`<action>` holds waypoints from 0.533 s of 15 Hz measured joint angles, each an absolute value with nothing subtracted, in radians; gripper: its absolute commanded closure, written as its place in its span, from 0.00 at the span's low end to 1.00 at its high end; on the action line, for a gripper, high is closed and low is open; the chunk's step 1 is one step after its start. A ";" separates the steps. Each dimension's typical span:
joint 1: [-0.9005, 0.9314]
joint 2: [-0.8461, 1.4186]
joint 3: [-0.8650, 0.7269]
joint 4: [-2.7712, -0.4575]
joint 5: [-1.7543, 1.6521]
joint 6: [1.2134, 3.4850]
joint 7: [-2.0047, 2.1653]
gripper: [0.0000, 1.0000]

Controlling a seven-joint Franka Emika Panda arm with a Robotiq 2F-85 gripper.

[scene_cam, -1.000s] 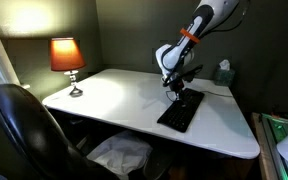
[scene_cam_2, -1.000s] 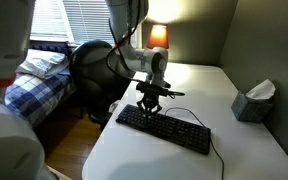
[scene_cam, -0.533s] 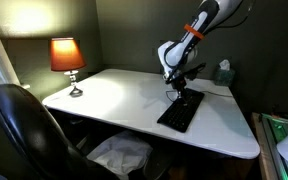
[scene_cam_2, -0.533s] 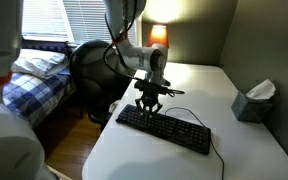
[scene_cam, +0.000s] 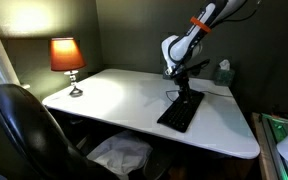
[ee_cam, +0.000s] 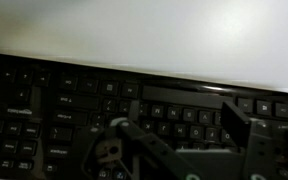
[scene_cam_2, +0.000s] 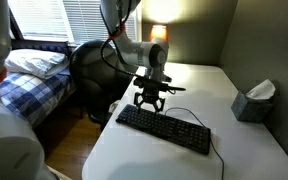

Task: Press a key on the keyboard.

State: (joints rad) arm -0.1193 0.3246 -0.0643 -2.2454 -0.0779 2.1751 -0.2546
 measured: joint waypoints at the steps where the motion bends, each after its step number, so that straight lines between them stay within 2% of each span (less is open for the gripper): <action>1: -0.119 0.312 -0.065 -2.253 -0.079 2.178 -0.254 0.00; 8: -0.119 0.212 -0.071 -2.309 -0.084 2.180 -0.231 0.00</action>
